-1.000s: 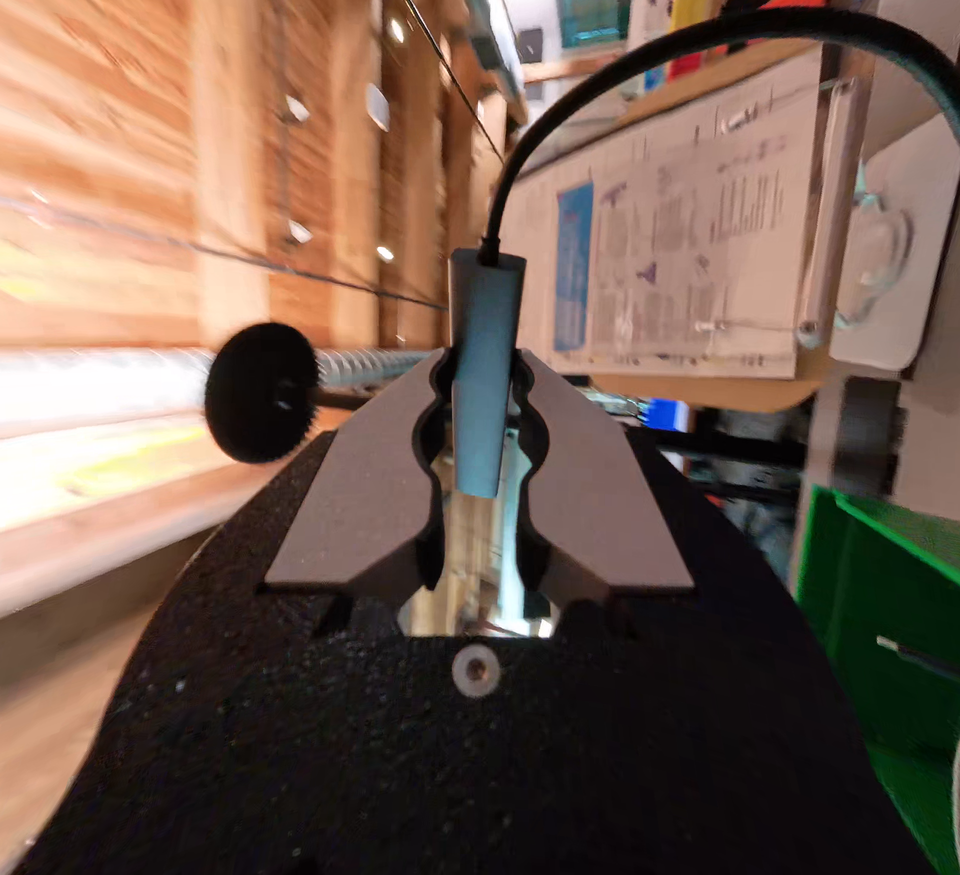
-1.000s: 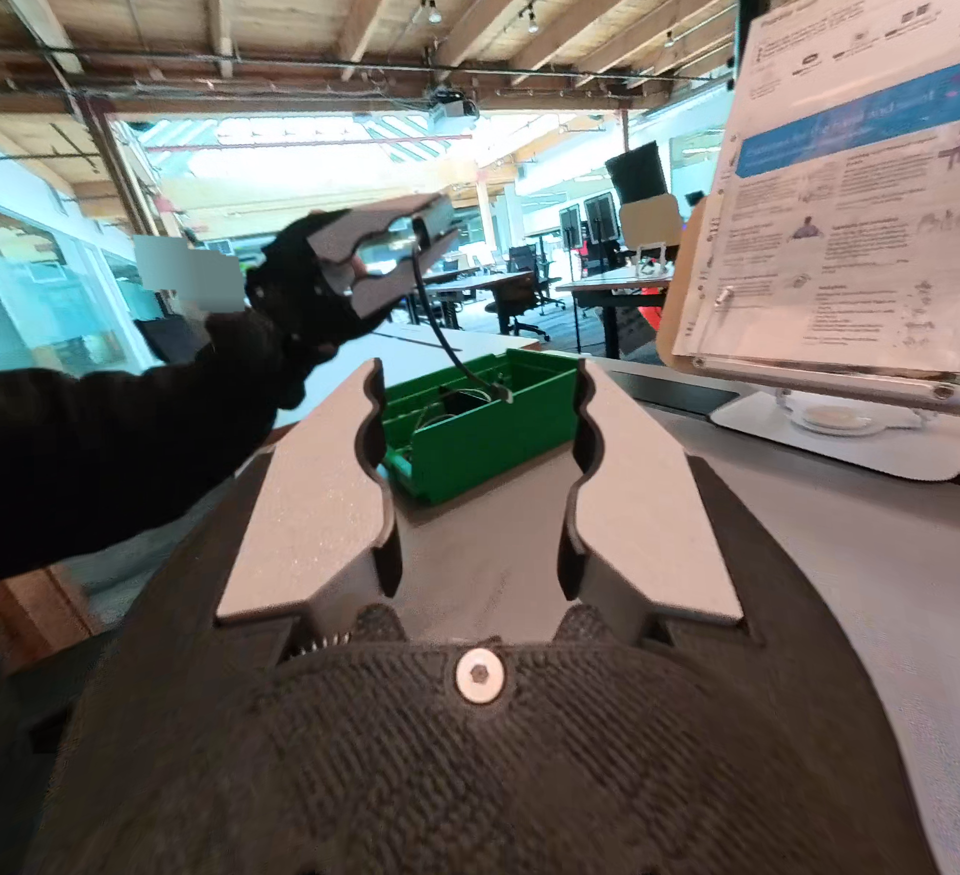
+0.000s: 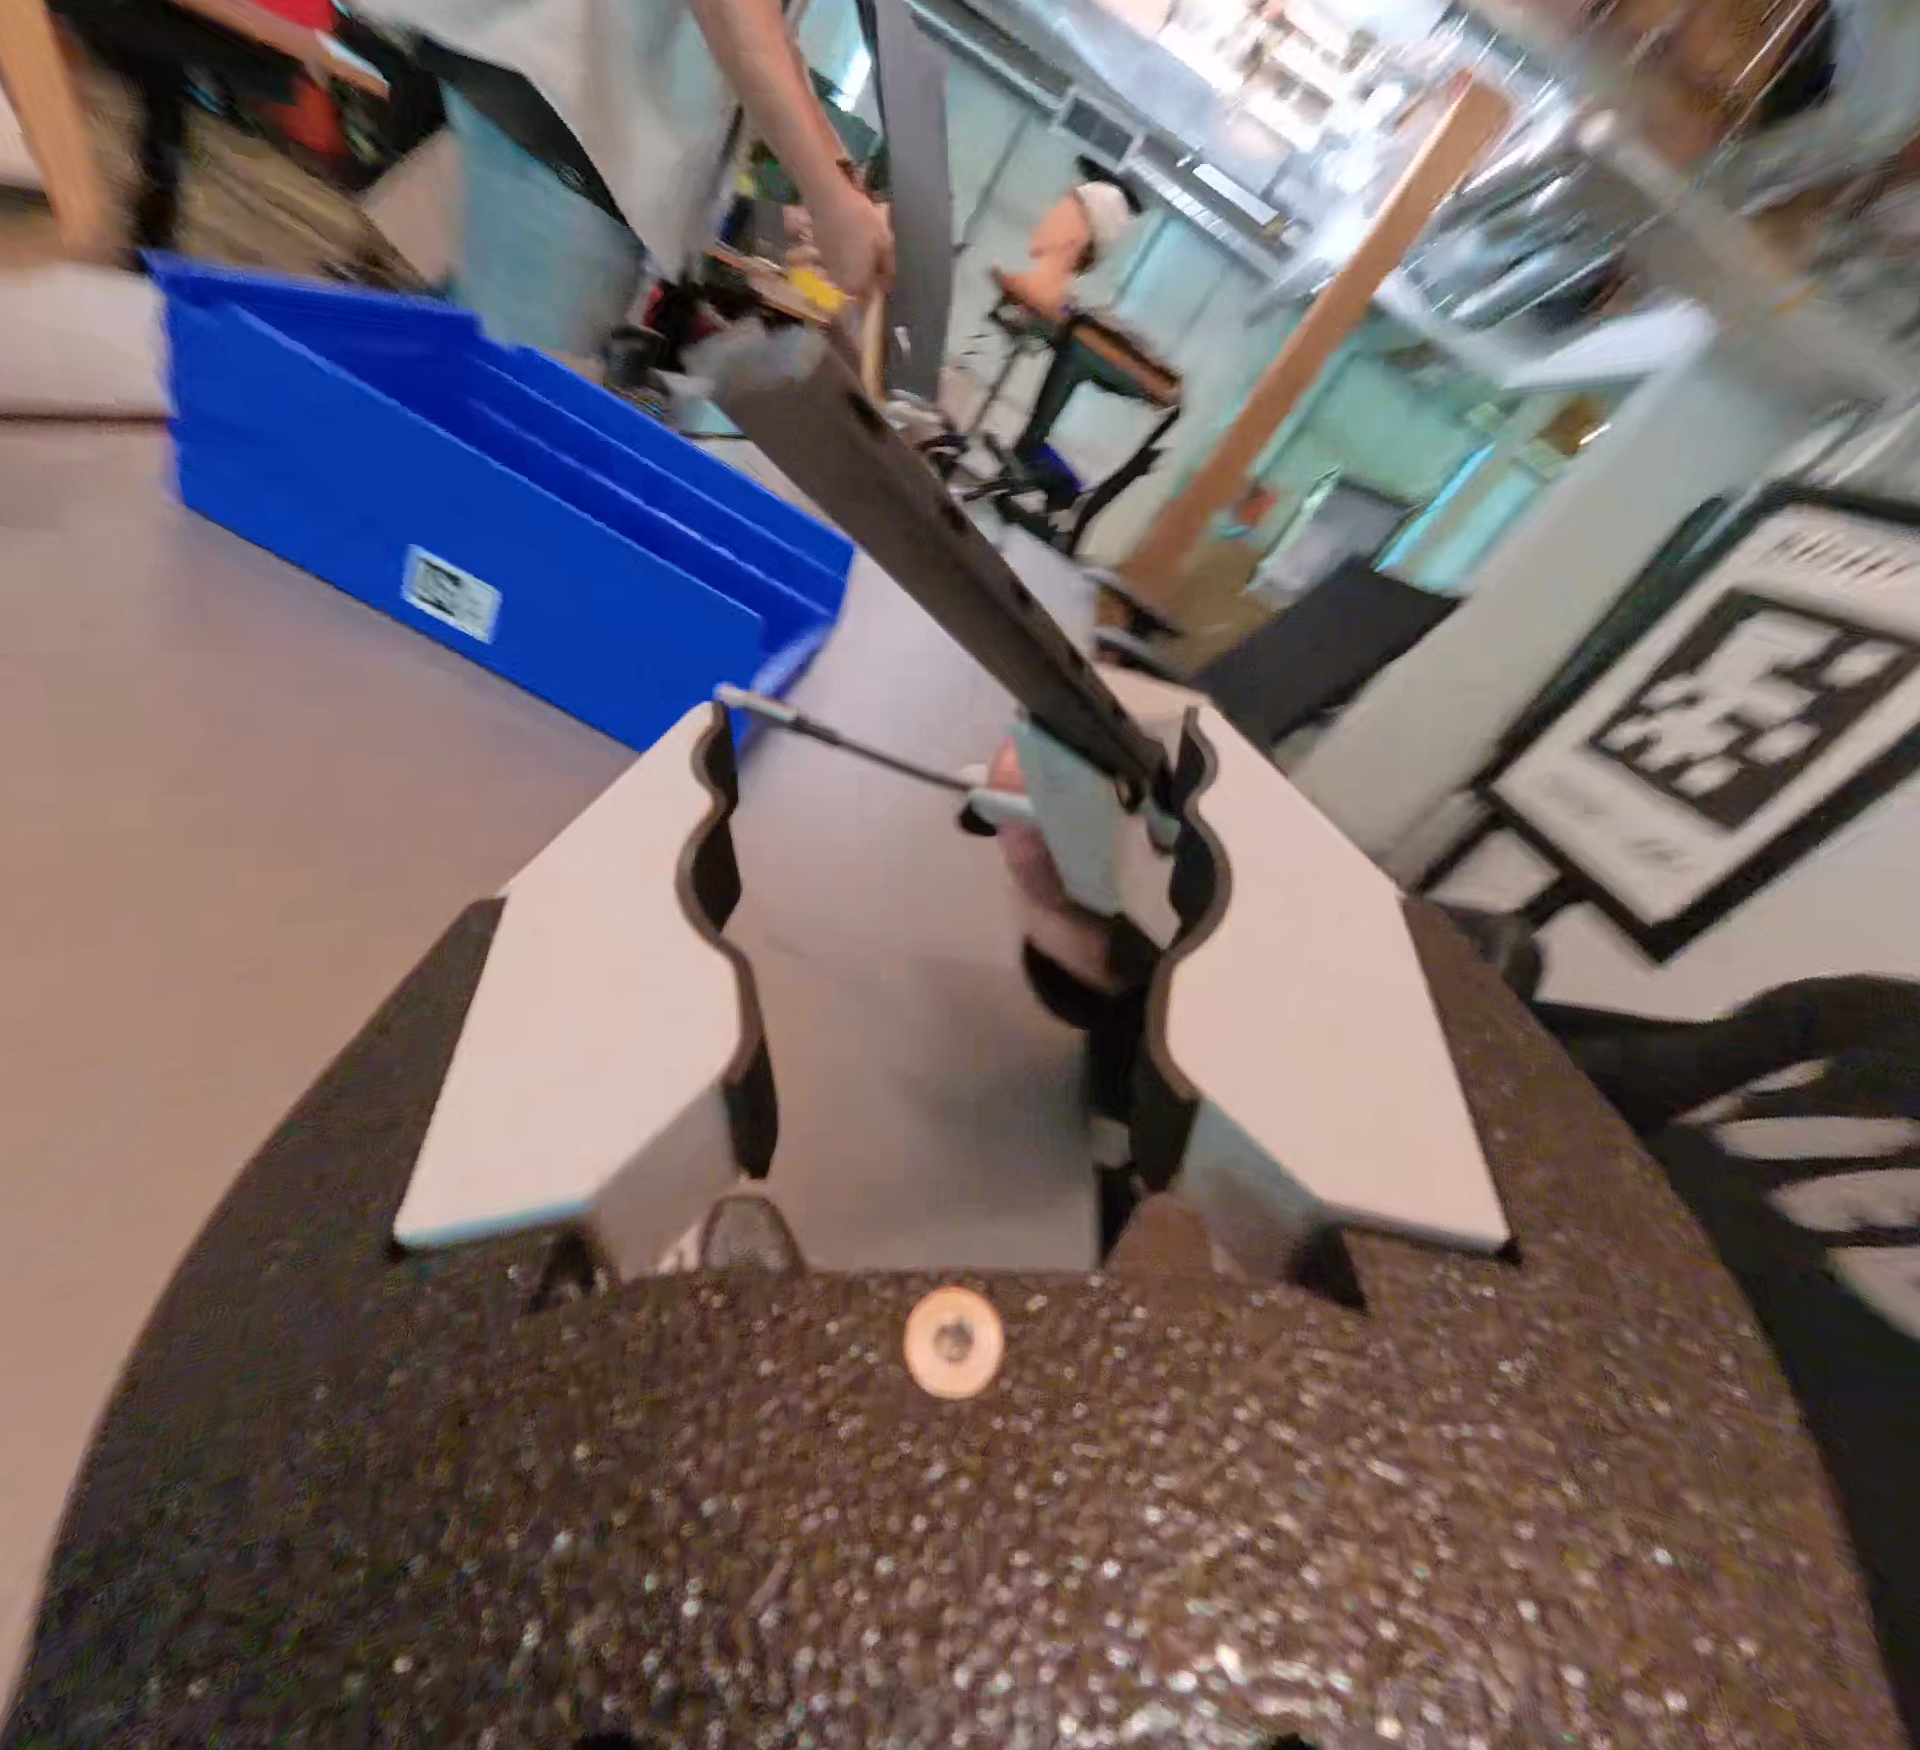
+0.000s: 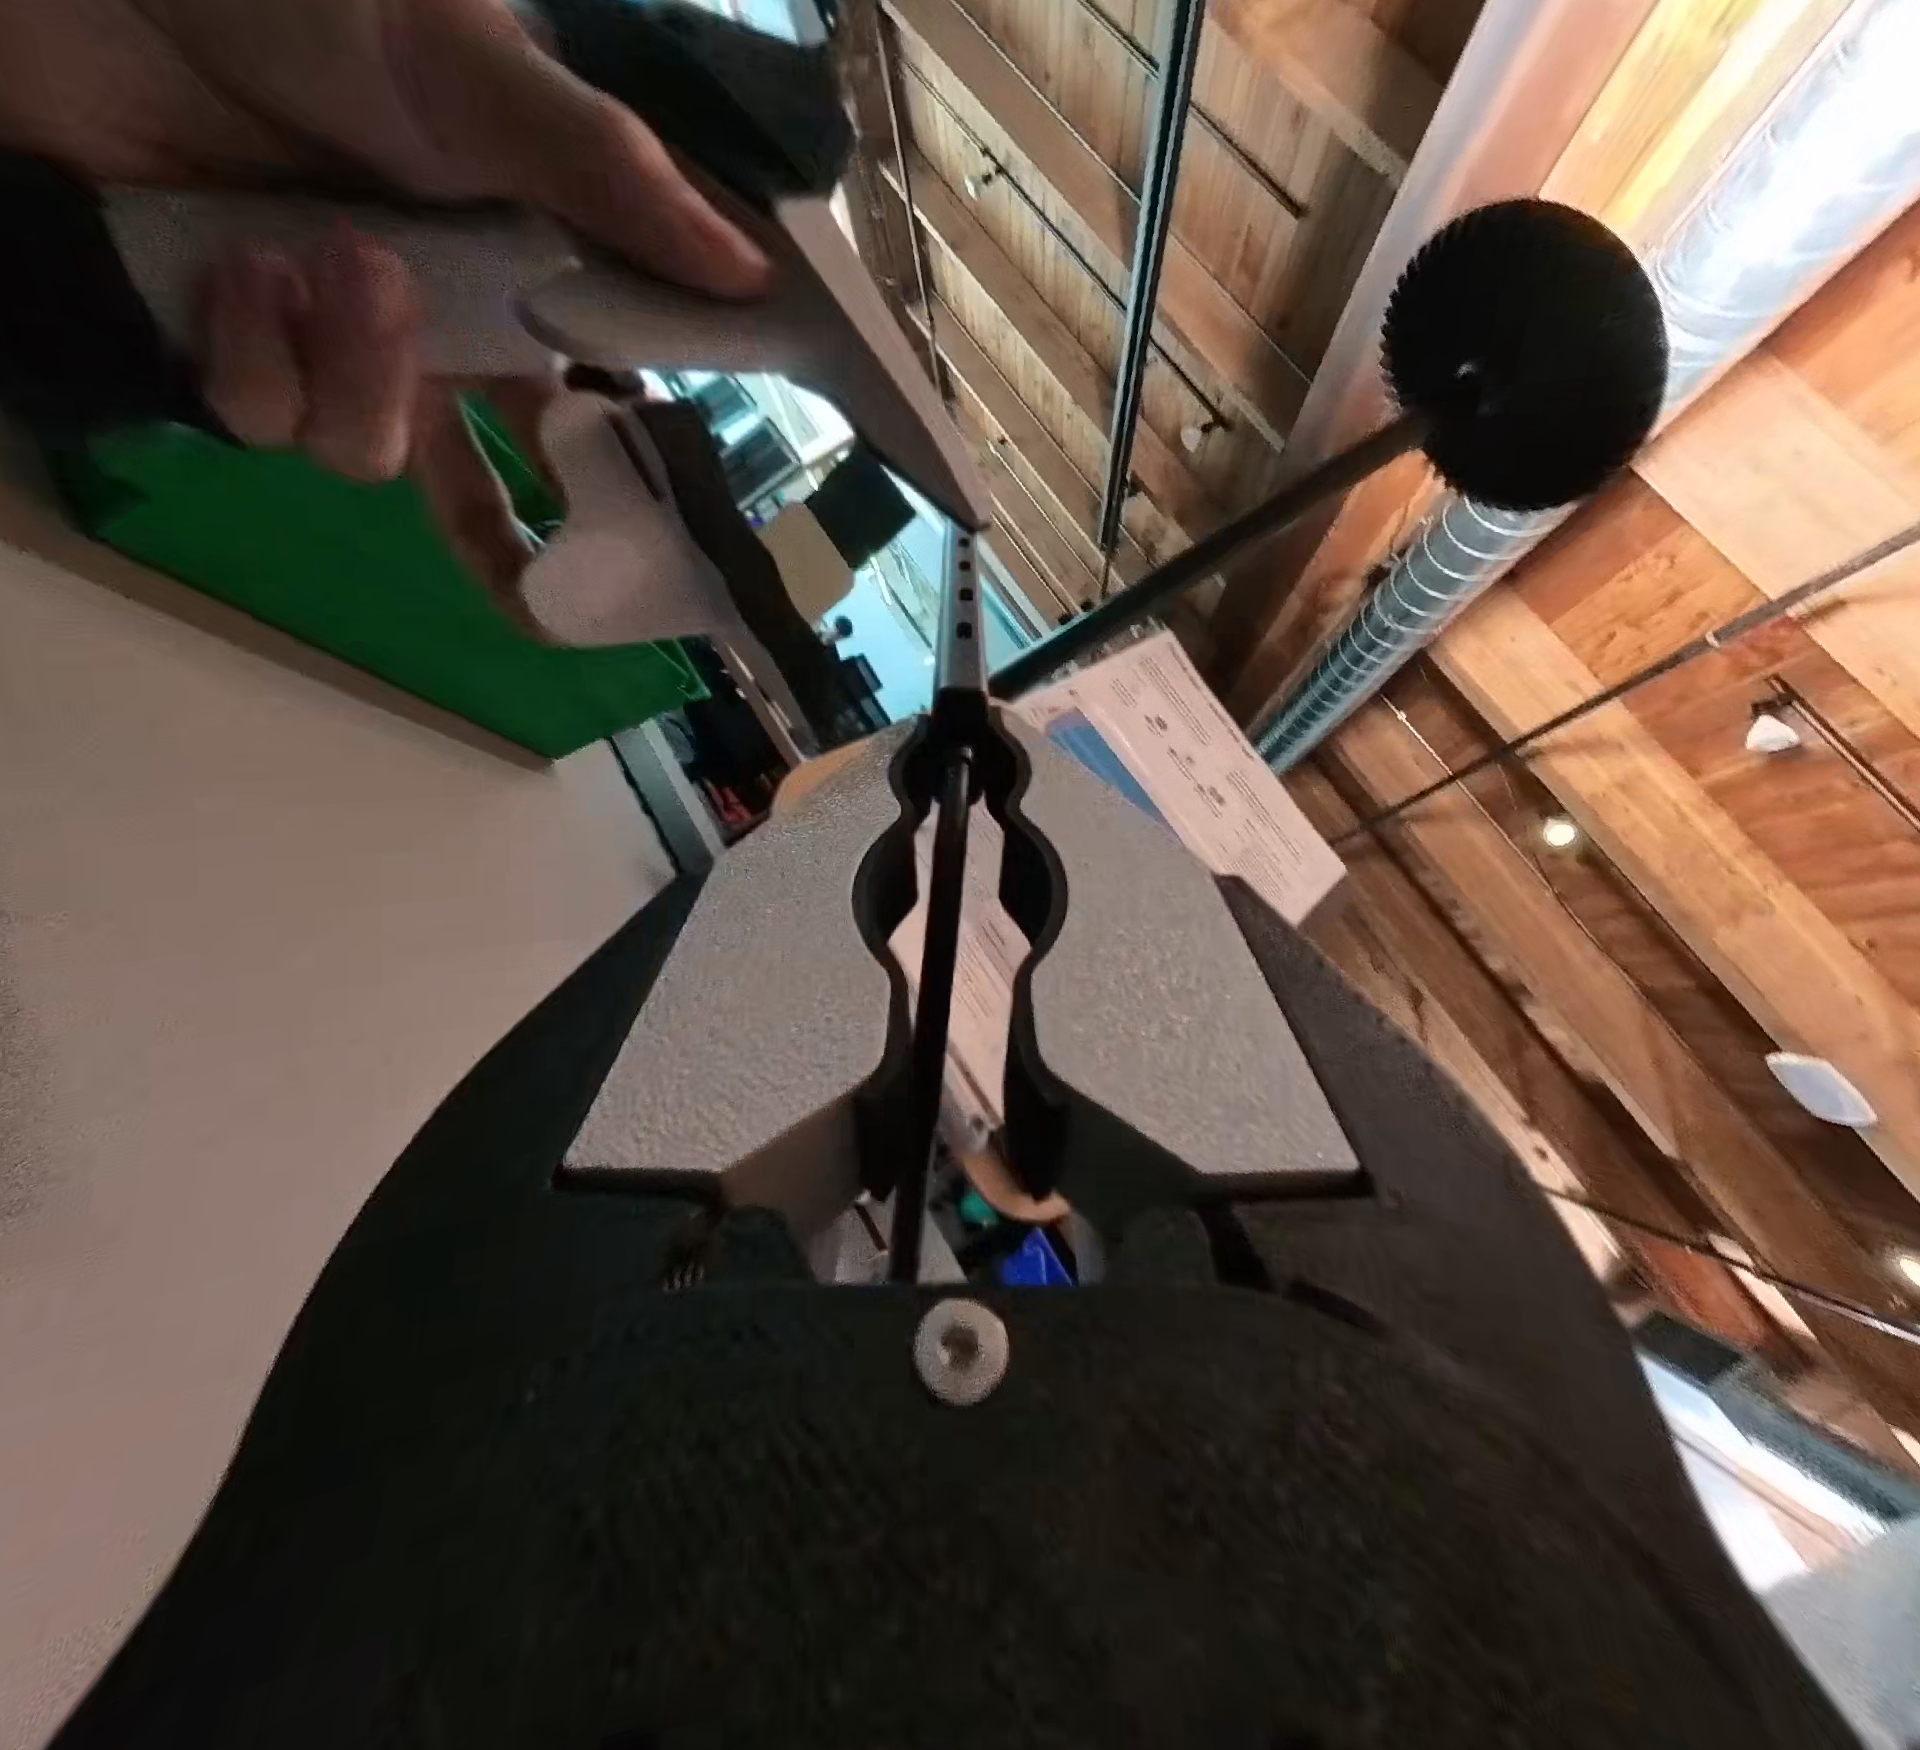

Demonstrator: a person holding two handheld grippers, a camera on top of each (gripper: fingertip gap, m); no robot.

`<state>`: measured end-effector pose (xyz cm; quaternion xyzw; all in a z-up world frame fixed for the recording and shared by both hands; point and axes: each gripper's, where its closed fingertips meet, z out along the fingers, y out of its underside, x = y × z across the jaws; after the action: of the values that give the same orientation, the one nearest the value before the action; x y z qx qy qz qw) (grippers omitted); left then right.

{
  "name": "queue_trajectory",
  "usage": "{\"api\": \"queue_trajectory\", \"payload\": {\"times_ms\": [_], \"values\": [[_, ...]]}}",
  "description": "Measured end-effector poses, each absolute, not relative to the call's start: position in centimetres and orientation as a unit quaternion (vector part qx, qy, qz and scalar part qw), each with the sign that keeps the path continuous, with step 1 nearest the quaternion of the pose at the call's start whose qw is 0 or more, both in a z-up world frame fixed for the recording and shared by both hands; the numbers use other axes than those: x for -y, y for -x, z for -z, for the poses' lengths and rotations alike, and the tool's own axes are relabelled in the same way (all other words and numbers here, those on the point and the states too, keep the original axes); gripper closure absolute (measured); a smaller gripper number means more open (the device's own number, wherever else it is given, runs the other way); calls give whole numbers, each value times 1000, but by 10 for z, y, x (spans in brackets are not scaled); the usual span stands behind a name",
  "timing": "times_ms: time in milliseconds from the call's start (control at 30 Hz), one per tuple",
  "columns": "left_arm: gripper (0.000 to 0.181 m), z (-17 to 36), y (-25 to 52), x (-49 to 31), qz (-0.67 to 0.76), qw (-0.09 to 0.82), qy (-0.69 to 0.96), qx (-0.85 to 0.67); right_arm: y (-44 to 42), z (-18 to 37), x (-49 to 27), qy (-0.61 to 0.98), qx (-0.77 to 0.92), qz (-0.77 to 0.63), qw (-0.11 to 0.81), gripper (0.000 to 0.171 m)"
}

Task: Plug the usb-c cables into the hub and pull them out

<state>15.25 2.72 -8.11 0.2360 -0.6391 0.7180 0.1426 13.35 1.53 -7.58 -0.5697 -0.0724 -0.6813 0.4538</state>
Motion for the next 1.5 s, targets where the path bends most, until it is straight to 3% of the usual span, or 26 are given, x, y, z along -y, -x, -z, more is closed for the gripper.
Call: {"api": "queue_trajectory", "payload": {"times_ms": [67, 233, 467, 700, 800, 967, 1067, 1333, 1400, 1500], "values": [[101, 82, -152, -30, -723, 204, -238, 616, -125, 80, -29, 573, 93, 661, 475, 164], [129, 79, -143, -39, -732, 291, -219, 576, -126, 82, -27, 579, 76, 627, 516, 164], [129, 94, -135, -48, -675, 304, -195, 643, -117, 95, -34, 618, 137, 575, 519, 165], [158, 95, -120, -55, -641, 311, -142, 687, -112, 100, -37, 631, 163, 554, 518, 164], [161, 98, -121, -57, -642, 270, -121, 707, -123, 111, -35, 663, 118, 513, 533, 161], [160, 100, -136, -59, -667, 114, -56, 734, -130, 91, -29, 635, -95, 241, 728, 90], [160, 94, -130, -60, -682, 47, 22, 729, -122, 86, -33, 631, -120, 146, 753, 88], [160, 113, -135, -42, -674, 25, 66, 735, -114, 98, -51, 694, -75, 230, 678, 96], [160, 111, -132, -37, -688, 29, 72, 722, -130, 112, -46, 707, -109, 241, 656, 89], [160, 103, -127, -33, -707, 38, 82, 701, -138, 116, -38, 688, -133, 218, 679, 102]]}}
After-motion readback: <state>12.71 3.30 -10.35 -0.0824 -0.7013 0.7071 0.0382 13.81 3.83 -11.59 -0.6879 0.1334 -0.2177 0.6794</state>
